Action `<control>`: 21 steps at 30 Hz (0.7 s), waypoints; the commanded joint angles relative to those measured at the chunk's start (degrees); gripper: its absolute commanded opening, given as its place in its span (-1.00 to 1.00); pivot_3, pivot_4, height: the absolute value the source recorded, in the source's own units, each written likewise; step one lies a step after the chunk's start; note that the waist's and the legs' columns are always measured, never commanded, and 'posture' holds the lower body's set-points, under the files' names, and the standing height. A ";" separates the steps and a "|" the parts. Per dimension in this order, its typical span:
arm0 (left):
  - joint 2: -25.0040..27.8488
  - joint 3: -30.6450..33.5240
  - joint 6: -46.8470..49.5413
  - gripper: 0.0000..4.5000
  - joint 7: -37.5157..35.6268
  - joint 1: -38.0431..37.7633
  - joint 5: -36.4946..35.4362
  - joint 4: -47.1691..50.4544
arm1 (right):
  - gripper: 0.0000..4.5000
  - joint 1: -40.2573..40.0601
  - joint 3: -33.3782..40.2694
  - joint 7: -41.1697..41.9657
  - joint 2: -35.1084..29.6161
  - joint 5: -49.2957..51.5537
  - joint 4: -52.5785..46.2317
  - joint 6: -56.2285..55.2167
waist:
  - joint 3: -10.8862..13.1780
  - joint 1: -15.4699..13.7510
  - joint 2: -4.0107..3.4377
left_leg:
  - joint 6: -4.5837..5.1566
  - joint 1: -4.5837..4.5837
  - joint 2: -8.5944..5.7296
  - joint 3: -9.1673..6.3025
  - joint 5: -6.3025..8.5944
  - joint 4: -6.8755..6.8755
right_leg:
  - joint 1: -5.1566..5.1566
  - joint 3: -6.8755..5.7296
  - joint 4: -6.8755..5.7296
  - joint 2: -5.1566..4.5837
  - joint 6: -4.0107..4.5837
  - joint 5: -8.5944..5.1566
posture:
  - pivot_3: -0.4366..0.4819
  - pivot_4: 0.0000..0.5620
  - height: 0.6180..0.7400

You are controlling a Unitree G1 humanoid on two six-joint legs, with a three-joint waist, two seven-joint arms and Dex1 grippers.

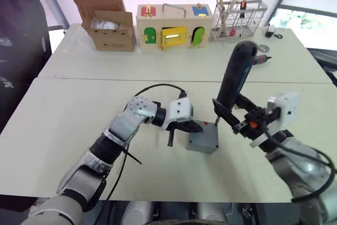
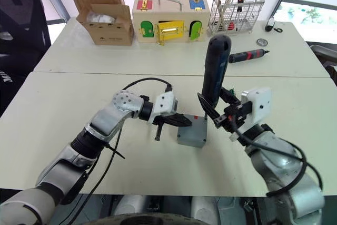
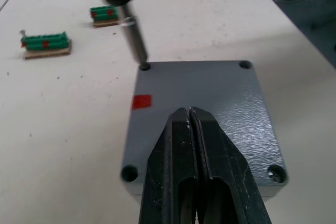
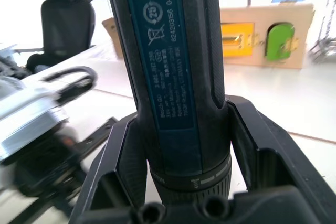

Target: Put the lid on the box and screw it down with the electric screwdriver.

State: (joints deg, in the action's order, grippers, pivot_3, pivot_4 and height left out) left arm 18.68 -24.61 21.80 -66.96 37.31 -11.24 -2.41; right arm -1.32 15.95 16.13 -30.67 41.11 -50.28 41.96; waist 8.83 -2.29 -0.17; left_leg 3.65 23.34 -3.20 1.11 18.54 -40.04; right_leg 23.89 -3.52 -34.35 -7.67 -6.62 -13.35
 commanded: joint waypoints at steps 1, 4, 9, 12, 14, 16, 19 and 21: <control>0.73 3.29 4.10 -1.00 -0.48 0.17 -4.01 3.49 | -0.15 7.01 8.40 -2.92 -5.57 14.38 -1.53 4.06 | 0.22 0.09 -0.15 | -0.11 0.29 -0.01 0.03 -0.08 -0.01 | 0.37 0.01 -0.08 0.00 -0.01 0.10 | -0.05 -0.47 0.25; 0.42 7.05 6.48 -1.00 0.81 0.49 -7.47 4.54 | -0.15 14.25 13.63 -5.57 -13.77 26.49 2.75 6.99 | 0.85 0.11 -0.36 | -0.63 0.50 -0.01 0.06 -0.39 0.02 | 0.67 -0.09 -0.27 0.00 -0.24 0.26 | -0.05 -0.47 0.25; -0.47 13.52 9.13 -1.00 3.77 3.59 -11.82 3.29 | -0.15 20.94 16.70 -10.55 -21.86 40.38 11.24 8.05 | 1.39 -0.04 -0.24 | -0.69 0.69 0.01 -0.11 -0.43 -0.02 | 0.63 -0.35 -0.16 -0.01 -0.24 0.26 | -0.05 -0.47 0.25; -0.53 13.96 8.41 -1.00 4.37 4.35 -11.75 2.87 | -0.15 21.88 16.40 -12.74 -24.03 44.02 14.04 7.81 | 1.39 -0.04 -0.24 | -0.68 0.70 -0.02 -0.09 -0.43 -0.04 | 0.55 -0.37 -0.05 -0.02 -0.25 0.27 | -0.05 -0.47 0.25; -0.98 13.65 6.11 -1.00 5.88 4.94 -9.93 1.79 | -0.15 21.01 16.28 -15.61 -27.43 48.77 16.86 9.87 | 1.40 -0.04 -0.25 | -0.68 0.71 -0.04 -0.07 -0.43 -0.04 | 0.54 -0.38 -0.02 -0.03 -0.31 0.31 | -0.05 -0.47 0.25; -1.25 13.67 4.95 -1.00 6.74 5.88 -9.22 0.90 | -0.15 19.74 17.35 -17.58 -31.94 50.98 20.92 12.96 | 1.41 -0.09 -0.27 | -0.67 0.73 -0.05 -0.06 -0.43 -0.06 | 0.54 -0.39 -0.02 -0.04 -0.35 0.33 | -0.05 -0.47 0.25; -1.36 12.87 3.70 -1.00 6.41 6.70 -8.73 0.70 | -0.15 17.35 19.93 -17.10 -38.02 48.56 26.29 17.30 | 1.42 -0.12 -0.25 | -0.67 0.73 -0.04 -0.07 -0.44 -0.09 | 0.54 -0.42 -0.04 -0.03 -0.35 0.34 | -0.05 -0.47 0.25; -1.30 10.97 2.82 -1.00 3.77 7.16 -8.85 1.69 | -0.15 14.23 21.57 -13.34 -44.15 43.81 32.29 23.77 | 1.41 -0.19 -0.35 | -0.67 0.77 -0.04 -0.05 -0.44 -0.13 | 0.53 -0.42 -0.03 -0.04 -0.33 0.37 | -0.05 -0.47 0.25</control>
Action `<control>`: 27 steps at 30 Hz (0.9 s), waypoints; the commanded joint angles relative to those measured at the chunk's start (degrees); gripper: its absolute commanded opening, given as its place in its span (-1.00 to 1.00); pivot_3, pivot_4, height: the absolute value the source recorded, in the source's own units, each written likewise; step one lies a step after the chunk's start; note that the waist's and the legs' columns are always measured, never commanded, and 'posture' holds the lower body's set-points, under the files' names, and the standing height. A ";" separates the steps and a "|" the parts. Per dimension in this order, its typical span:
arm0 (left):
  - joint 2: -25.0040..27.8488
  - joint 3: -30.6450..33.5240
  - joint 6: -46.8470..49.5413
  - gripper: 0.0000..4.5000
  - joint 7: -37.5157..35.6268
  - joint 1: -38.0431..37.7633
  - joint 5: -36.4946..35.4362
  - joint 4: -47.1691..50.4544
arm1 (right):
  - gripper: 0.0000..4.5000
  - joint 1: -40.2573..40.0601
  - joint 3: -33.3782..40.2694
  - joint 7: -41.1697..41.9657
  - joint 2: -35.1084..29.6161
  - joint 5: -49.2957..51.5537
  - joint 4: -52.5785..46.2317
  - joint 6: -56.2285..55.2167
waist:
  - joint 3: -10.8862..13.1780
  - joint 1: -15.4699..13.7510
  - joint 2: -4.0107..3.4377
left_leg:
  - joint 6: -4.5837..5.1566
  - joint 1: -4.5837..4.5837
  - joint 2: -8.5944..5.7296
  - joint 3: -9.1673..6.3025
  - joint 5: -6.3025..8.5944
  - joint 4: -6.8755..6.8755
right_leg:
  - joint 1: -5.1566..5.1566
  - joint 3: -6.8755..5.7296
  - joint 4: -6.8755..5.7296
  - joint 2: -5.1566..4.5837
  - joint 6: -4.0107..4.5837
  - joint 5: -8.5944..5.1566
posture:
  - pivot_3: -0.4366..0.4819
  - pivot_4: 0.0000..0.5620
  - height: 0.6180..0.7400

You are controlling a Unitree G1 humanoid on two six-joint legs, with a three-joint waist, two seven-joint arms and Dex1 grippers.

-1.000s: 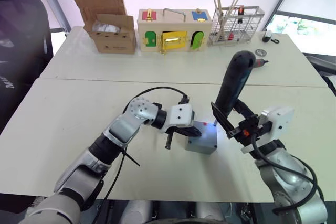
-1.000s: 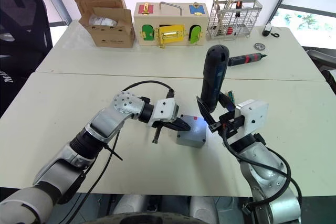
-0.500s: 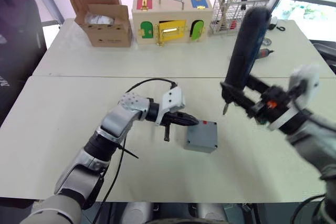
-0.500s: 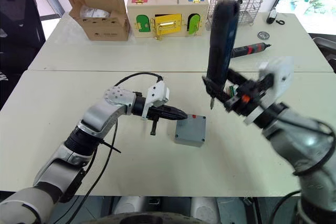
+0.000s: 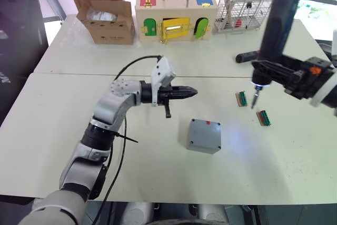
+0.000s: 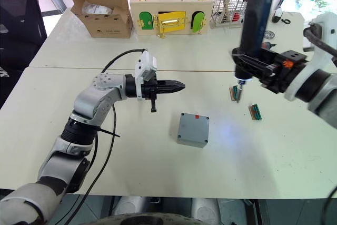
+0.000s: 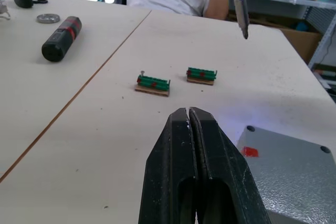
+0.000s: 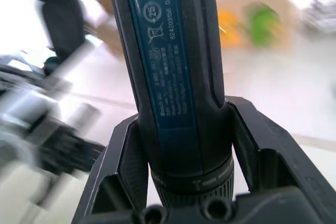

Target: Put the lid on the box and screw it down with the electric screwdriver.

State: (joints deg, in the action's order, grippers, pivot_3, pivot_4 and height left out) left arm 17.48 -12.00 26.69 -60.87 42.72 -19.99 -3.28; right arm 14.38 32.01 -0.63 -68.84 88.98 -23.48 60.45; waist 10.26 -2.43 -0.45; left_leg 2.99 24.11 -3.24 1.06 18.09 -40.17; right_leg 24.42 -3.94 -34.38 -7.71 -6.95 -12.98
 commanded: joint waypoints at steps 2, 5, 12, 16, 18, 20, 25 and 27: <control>0.13 -4.09 -3.04 -1.00 -5.30 2.01 0.02 3.92 | -0.15 -4.30 6.77 8.10 -11.27 -6.11 13.02 13.16 | -0.01 0.00 -0.09 | 0.01 0.02 0.00 0.04 0.00 0.00 | 0.00 0.00 0.03 -0.01 -0.01 0.00 | -0.05 -0.47 0.25; 1.23 -7.90 -5.23 -1.00 -8.73 1.16 1.54 5.88 | -0.15 -6.32 5.72 14.47 -14.85 -11.15 22.84 18.62 | -0.02 0.21 -0.11 | 0.01 0.03 0.01 0.03 0.01 0.02 | 0.00 0.00 0.06 -0.01 0.00 0.01 | -0.05 -0.47 0.25; 0.74 -12.68 -7.32 -1.00 -8.22 -2.05 3.97 9.41 | -0.15 -8.88 -5.70 29.33 -16.06 -26.86 33.49 16.78 | -0.11 0.41 -0.47 | -0.05 -0.07 0.04 0.05 -0.03 -0.01 | 0.02 0.04 -0.10 0.02 0.02 0.02 | -0.05 -0.47 0.25; 0.32 -13.84 -6.13 -1.00 -6.72 -4.24 4.38 12.13 | -0.15 -3.35 -14.50 33.69 -13.84 -33.58 37.51 14.59 | -0.09 0.32 -0.60 | -0.06 -0.10 0.04 0.07 -0.04 -0.11 | 0.03 0.09 -0.23 0.01 0.08 0.06 | -0.05 -0.47 0.25; 0.36 -13.89 -5.15 -1.00 -5.97 -5.07 4.15 13.39 | -0.15 -0.03 -18.70 35.26 -12.25 -37.24 39.51 13.71 | -0.08 0.35 -0.59 | -0.07 -0.10 0.04 0.07 -0.05 -0.25 | 0.08 0.12 -0.43 0.02 0.08 0.06 | -0.05 -0.47 0.25; 0.66 -13.69 -4.20 -1.00 -5.34 -5.66 3.88 14.47 | -0.15 3.28 -22.22 37.09 -10.78 -40.74 41.77 12.99 | -0.08 0.31 -0.63 | -0.07 -0.07 0.04 0.07 -0.05 -0.46 | 0.14 0.16 -0.67 0.02 0.09 0.06 | -0.05 -0.47 0.25; 1.80 -13.54 -3.01 -1.00 -3.69 -6.51 4.74 15.21 | -0.15 7.87 -29.08 42.06 -8.73 -48.35 45.24 10.70 | -0.08 0.14 -0.83 | -0.03 0.05 0.04 0.07 -0.02 -0.82 | 0.15 0.17 -0.80 0.01 0.09 0.05 | -0.05 -0.47 0.25; 2.51 -14.19 -3.81 -1.00 -3.16 -6.76 6.01 14.94 | -0.15 9.13 -30.62 43.41 -7.83 -50.69 45.97 9.91 | -0.08 0.21 -0.83 | -0.02 0.08 0.04 0.07 -0.01 -0.85 | 0.15 0.17 -0.79 0.01 0.09 0.06 | -0.05 -0.47 0.25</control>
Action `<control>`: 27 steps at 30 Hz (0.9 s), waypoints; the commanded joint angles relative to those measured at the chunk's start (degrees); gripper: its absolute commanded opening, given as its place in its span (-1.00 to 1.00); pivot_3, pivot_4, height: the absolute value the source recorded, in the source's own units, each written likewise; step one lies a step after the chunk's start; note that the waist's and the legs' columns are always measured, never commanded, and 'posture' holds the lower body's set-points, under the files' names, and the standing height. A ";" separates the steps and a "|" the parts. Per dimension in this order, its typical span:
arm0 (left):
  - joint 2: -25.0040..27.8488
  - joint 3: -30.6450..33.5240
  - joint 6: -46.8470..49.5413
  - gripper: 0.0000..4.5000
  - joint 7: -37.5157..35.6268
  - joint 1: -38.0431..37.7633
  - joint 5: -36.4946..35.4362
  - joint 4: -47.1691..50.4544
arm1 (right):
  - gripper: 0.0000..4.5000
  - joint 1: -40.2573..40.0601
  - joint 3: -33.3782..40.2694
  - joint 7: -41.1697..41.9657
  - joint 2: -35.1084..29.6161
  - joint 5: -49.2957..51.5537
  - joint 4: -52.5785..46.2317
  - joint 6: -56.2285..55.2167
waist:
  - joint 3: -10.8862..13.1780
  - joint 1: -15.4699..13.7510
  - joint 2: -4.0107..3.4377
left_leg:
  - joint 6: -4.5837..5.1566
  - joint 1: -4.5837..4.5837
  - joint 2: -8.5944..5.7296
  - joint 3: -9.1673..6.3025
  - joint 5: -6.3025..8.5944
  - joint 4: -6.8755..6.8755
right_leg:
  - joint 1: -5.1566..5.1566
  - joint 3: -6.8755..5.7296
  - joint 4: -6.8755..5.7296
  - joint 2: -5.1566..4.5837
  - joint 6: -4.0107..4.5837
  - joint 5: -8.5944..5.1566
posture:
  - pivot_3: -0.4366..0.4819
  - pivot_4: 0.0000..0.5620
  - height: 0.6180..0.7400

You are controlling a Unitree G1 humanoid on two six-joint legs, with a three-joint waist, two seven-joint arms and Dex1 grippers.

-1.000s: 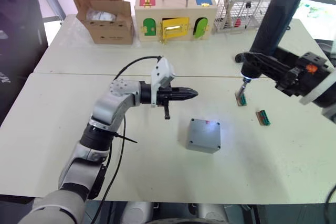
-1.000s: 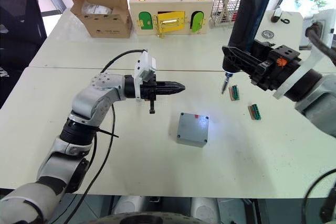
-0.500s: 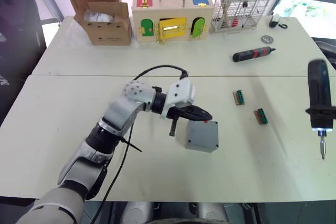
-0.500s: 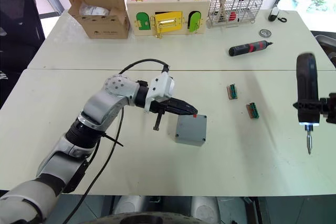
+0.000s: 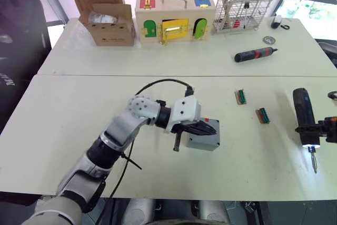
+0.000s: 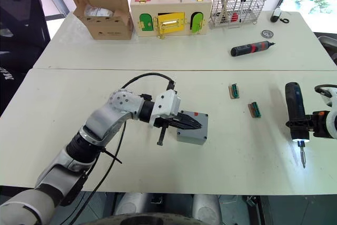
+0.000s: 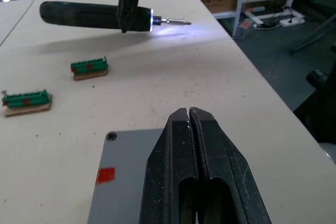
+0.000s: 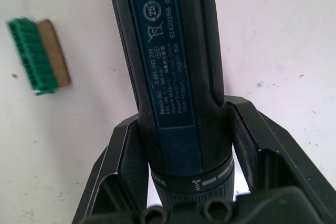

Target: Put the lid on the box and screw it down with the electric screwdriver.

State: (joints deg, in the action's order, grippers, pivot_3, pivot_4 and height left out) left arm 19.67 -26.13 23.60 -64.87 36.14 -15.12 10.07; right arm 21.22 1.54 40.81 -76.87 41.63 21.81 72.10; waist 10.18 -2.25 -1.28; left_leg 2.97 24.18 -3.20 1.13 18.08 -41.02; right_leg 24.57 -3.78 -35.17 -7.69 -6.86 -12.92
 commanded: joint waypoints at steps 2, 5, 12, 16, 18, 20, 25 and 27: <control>0.31 -0.13 -0.72 -1.00 1.36 -0.39 1.27 1.59 | 0.06 3.22 -0.92 2.71 1.09 -5.44 1.41 -2.55 | 0.00 0.09 0.00 | 0.00 0.00 0.00 0.00 0.00 -0.01 | 0.00 0.00 0.00 0.01 0.00 0.00 | -0.05 -0.47 0.25; 0.13 0.32 -0.03 -1.00 2.09 -0.45 0.94 1.72 | 0.54 4.15 -1.20 3.65 2.32 -8.01 2.41 -3.34 | 0.00 0.02 -0.01 | -0.01 0.00 0.00 0.00 -0.01 -0.02 | 0.00 0.00 -0.01 0.02 -0.01 0.00 | -0.05 -0.47 0.25; 1.95 1.35 -0.97 -1.00 3.49 0.09 2.54 0.56 | 1.00 6.57 1.23 3.73 4.03 -11.74 2.85 -3.77 | -0.01 0.08 -0.01 | -0.02 0.00 0.00 0.01 -0.01 -0.06 | -0.01 -0.01 -0.04 0.02 -0.01 0.01 | -0.05 -0.47 0.25; 1.61 6.50 -2.45 -1.00 9.51 3.16 4.39 -5.28 | 1.00 8.54 4.80 4.78 2.26 -11.92 -2.15 -5.94 | -0.02 0.06 -0.03 | -0.03 -0.01 -0.01 0.01 -0.01 -0.08 | 0.00 -0.03 -0.06 0.03 -0.01 0.01 | -0.05 -0.47 0.25; 1.97 9.54 -2.28 -1.00 14.62 5.58 6.63 -11.55 | 1.00 8.87 7.29 5.09 0.68 -11.70 -8.45 -7.01 | -0.01 0.00 -0.03 | -0.03 -0.01 -0.01 0.01 -0.01 -0.10 | 0.00 -0.05 -0.10 0.03 -0.02 0.01 | -0.05 -0.47 0.25; 5.09 10.19 -3.74 -1.00 15.11 6.00 9.11 -16.88 | 1.00 9.56 12.46 4.17 1.64 -8.11 -19.00 -3.76 | -0.02 0.21 -0.04 | -0.04 -0.01 -0.01 0.01 -0.02 -0.10 | 0.03 -0.06 -0.14 0.04 -0.05 0.03 | -0.05 -0.47 0.25; 5.70 13.79 -2.56 -1.00 11.69 0.63 3.61 -17.31 | 1.00 -5.53 23.22 4.29 13.29 -0.29 -48.43 -4.30 | -0.10 -0.07 0.35 | -0.08 -0.02 0.04 -0.06 -0.01 0.08 | 0.12 -0.15 -0.18 0.07 -0.06 0.03 | -0.05 -0.47 0.25; 5.17 14.37 0.19 -1.00 11.11 -2.90 1.28 -13.54 | 1.00 -14.29 25.02 1.05 21.74 0.52 -58.37 -7.50 | -0.28 -0.54 0.77 | -0.10 0.04 0.03 -0.40 -0.01 0.07 | -0.03 -0.27 -0.09 0.08 -0.06 0.03 | -0.05 -0.47 0.25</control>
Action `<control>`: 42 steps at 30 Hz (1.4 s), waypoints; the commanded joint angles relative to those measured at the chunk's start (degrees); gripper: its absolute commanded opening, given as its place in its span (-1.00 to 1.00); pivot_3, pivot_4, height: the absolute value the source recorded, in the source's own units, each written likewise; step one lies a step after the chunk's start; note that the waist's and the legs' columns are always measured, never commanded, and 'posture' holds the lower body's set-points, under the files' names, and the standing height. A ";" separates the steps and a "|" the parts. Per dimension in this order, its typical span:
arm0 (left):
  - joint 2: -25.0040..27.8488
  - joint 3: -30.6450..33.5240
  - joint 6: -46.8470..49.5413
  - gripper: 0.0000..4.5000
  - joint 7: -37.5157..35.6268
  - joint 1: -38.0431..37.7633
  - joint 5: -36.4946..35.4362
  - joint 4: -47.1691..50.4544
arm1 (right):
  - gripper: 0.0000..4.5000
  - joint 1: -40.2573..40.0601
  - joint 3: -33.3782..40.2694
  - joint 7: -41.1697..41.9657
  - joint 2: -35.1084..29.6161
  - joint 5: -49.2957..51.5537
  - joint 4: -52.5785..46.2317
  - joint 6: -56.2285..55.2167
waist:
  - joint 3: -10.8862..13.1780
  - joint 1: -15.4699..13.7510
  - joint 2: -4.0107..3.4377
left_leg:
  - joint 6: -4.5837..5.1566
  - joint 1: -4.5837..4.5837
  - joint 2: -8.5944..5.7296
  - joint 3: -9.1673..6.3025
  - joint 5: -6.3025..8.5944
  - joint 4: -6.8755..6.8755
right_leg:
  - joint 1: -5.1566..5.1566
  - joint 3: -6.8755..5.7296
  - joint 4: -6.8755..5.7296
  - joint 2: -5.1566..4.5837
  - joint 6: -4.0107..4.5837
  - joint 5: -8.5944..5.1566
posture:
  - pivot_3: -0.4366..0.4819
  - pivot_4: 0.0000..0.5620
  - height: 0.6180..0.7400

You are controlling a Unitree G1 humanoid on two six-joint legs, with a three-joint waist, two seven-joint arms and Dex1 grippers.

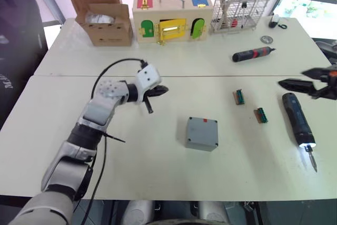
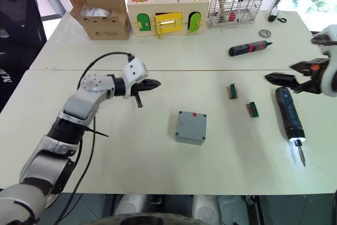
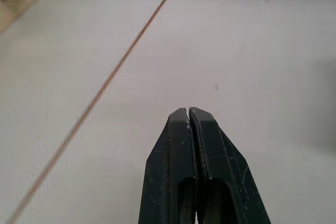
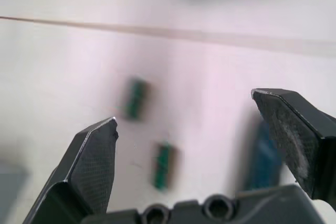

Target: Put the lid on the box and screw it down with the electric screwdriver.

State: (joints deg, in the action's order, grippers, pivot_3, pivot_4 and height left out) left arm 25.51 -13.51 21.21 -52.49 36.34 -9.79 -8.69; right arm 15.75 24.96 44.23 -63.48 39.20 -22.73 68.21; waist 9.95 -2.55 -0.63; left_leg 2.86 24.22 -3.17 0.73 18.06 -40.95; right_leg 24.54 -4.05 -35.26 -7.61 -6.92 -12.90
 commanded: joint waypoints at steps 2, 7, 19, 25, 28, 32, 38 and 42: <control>-0.69 1.79 5.45 -1.00 -1.31 -5.35 -5.38 8.78 | 1.00 -14.35 1.92 -4.57 12.95 2.12 -18.33 -5.59 | 0.11 -0.73 -0.22 | -0.03 0.14 -0.16 -0.42 0.01 -0.20 | -0.11 -0.03 0.01 -0.01 0.00 0.00 | -0.05 -0.47 0.25; 2.53 0.17 13.72 -1.00 -4.65 -9.71 -9.22 18.61 | 1.00 -24.07 1.57 -4.81 15.90 3.20 -24.07 -7.18 | 0.05 -1.03 -0.25 | 0.10 0.06 -0.62 -0.40 -0.10 -0.48 | -0.33 0.28 0.00 -0.14 -0.24 0.15 | -0.05 -0.47 0.25; 4.26 -9.92 7.95 -1.00 -9.29 -10.04 -3.93 19.17 | 1.00 -26.65 -6.10 -4.57 13.54 7.43 -25.80 -5.67 | 0.05 -1.04 -0.23 | 0.06 -0.35 -0.39 -0.40 -0.17 -0.11 | -0.47 0.35 -0.08 -0.07 -0.22 0.13 | -0.05 -0.47 0.25; -2.12 -10.75 0.96 -1.00 -5.40 -7.38 0.02 13.00 | 1.00 -25.35 -9.77 -5.42 13.07 9.29 -25.95 -4.56 | 0.07 -1.14 -0.19 | 0.09 -0.29 -0.39 -0.40 -0.17 -0.17 | -0.46 0.34 -0.03 -0.08 -0.22 0.13 | -0.05 -0.47 0.25; -4.05 -11.47 -2.55 -1.00 -5.87 -5.97 1.33 10.07 | 1.00 -23.96 -11.10 -6.92 14.03 10.68 -26.20 -4.33 | 0.07 -1.02 -0.19 | 0.09 -0.23 -0.39 -0.40 -0.17 -0.18 | -0.39 0.34 -0.03 -0.08 -0.23 0.13 | -0.05 -0.47 0.25; -9.01 -9.53 -5.21 -1.00 -4.46 -3.51 0.55 4.63 | 1.00 -22.30 -13.08 -9.58 15.34 11.94 -26.91 -3.77 | 0.06 -1.13 -0.17 | 0.08 -0.20 -0.38 -0.40 -0.18 -0.17 | -0.32 0.34 -0.06 -0.06 -0.23 0.13 | -0.05 -0.47 0.25; -9.93 -7.94 -8.55 -1.00 -3.48 -1.52 2.38 -0.41 | 1.00 -23.05 -8.83 -11.47 13.90 15.12 -27.93 -2.44 | 0.06 -1.11 -0.17 | 0.09 -0.10 -0.40 -0.40 -0.17 -0.22 | -0.28 0.32 -0.06 -0.07 -0.24 0.14 | -0.05 -0.47 0.25; -5.93 -7.67 -8.15 -1.00 -4.80 -2.31 3.56 0.98 | 1.00 -26.49 -5.00 -9.01 7.60 10.53 -25.69 -3.96 | 0.05 -1.00 -0.15 | 0.10 -0.05 -0.40 -0.39 -0.18 -0.23 | -0.22 0.32 -0.08 -0.07 -0.24 0.14 | -0.05 -0.47 0.25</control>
State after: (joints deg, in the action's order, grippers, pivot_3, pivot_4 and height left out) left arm 18.40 -22.71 13.45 -56.57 34.12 -6.64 -9.53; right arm -9.87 18.04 33.95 -54.66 51.74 -48.39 65.64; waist 10.00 -3.55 -0.78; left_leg 2.96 24.17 -3.55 0.34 17.89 -41.18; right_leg 24.32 -3.74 -35.35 -7.66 -7.16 -12.76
